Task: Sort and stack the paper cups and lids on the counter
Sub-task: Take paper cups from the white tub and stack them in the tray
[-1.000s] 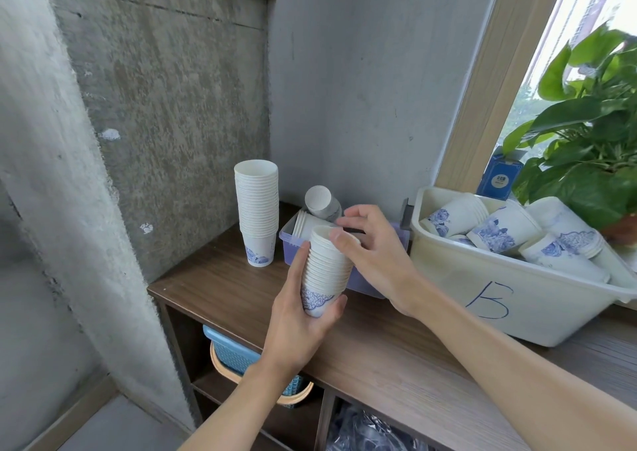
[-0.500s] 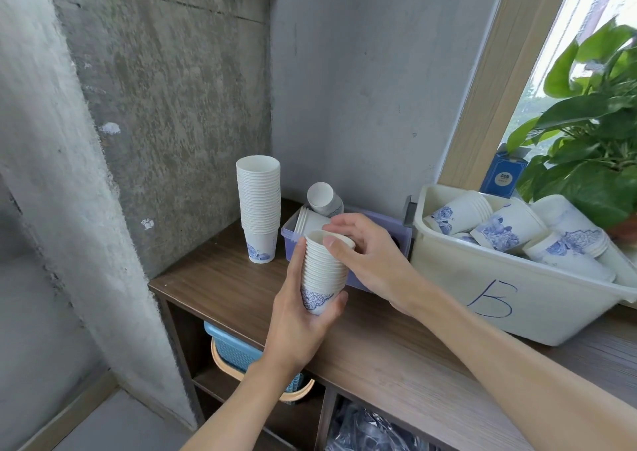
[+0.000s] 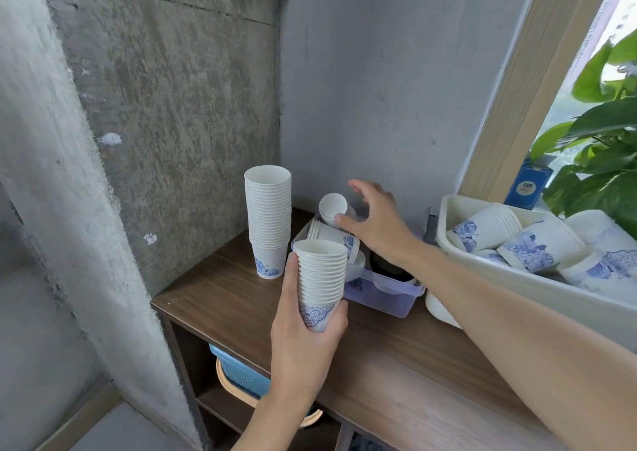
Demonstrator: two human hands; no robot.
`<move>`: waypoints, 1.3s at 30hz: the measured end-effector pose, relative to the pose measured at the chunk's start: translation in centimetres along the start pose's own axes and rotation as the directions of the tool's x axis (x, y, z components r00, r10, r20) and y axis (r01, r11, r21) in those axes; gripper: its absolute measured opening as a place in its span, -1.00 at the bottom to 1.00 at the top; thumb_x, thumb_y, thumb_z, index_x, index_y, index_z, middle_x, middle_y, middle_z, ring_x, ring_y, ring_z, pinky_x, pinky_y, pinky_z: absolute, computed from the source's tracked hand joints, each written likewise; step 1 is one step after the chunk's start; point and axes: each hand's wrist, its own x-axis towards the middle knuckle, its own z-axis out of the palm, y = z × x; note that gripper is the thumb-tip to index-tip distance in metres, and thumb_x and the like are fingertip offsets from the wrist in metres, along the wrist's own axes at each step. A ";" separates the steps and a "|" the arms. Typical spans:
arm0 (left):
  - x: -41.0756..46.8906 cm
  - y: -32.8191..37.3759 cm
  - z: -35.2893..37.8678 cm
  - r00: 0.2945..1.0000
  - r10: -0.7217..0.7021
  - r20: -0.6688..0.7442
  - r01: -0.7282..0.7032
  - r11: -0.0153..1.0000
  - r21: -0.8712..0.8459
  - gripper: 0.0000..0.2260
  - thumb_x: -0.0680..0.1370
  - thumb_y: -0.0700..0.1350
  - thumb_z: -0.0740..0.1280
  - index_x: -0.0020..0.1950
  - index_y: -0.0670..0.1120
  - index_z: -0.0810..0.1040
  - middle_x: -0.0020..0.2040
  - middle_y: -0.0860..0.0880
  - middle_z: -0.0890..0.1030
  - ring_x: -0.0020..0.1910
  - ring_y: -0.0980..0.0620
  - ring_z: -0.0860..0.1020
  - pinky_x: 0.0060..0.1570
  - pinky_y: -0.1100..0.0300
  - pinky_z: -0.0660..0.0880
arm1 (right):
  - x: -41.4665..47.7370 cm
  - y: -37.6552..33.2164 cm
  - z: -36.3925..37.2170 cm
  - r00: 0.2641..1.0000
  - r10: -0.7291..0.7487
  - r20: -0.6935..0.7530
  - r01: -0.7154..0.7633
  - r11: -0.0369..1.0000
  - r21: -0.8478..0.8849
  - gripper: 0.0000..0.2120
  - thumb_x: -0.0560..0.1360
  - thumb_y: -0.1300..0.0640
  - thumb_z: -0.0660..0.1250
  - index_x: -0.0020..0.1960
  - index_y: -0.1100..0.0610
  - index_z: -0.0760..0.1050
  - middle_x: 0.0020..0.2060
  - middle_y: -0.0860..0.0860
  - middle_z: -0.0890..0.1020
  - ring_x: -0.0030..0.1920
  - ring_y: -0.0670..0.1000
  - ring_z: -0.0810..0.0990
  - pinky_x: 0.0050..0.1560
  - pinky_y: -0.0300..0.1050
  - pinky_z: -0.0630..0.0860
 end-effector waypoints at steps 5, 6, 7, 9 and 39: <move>0.1 0.1 0.1 1.000 -0.029 0.001 0.029 1.000 -0.001 -0.17 0.34 0.14 0.45 0.42 0.61 0.06 0.22 0.48 0.51 0.17 0.40 0.54 0.01 0.61 0.38 | 2.3 1.2 2.7 0.998 -0.061 0.021 0.062 0.996 -0.070 -0.28 0.38 -0.01 0.48 0.47 0.00 0.28 0.36 -0.03 0.44 0.32 0.09 0.27 0.24 -0.10 0.28; 0.1 0.1 0.1 1.000 -0.029 0.001 0.029 1.000 -0.004 -0.17 0.34 0.14 0.45 0.42 0.61 0.06 0.23 0.47 0.51 0.17 0.39 0.55 0.02 0.61 0.38 | 2.5 1.3 3.1 0.998 -0.063 0.011 0.064 0.995 -0.077 -0.29 0.38 0.01 0.49 0.46 0.02 0.31 0.35 -0.01 0.46 0.31 0.11 0.30 0.23 -0.11 0.28; 0.1 0.0 0.1 1.000 -0.030 0.002 0.030 1.000 -0.006 -0.17 0.34 0.14 0.46 0.42 0.61 0.06 0.23 0.47 0.51 0.17 0.38 0.55 0.02 0.60 0.39 | 2.7 1.4 3.5 0.998 -0.058 -0.006 0.058 0.995 -0.082 -0.31 0.37 0.02 0.50 0.44 0.05 0.34 0.34 0.01 0.49 0.30 0.13 0.33 0.21 -0.13 0.28; 0.1 0.0 0.2 1.000 -0.029 0.006 0.029 1.000 -0.006 -0.17 0.34 0.13 0.46 0.42 0.62 0.07 0.23 0.46 0.52 0.17 0.36 0.56 0.01 0.59 0.40 | 2.7 1.7 3.7 0.998 -0.044 -0.048 0.040 0.996 -0.081 -0.34 0.35 0.04 0.52 0.40 0.09 0.39 0.29 0.04 0.53 0.26 0.15 0.40 0.14 -0.16 0.28; -0.1 0.4 -0.2 0.998 0.047 0.030 -0.049 0.997 0.059 -0.10 0.44 -0.04 0.53 0.47 0.56 0.03 0.35 0.43 0.43 0.27 0.26 0.52 0.14 0.32 0.47 | -5.4 -1.9 -0.4 0.912 0.358 -0.199 -0.180 0.786 0.591 -0.52 0.40 0.21 0.45 0.17 -0.01 0.26 0.00 -0.10 0.53 -0.24 -0.36 0.52 -0.27 -0.52 0.40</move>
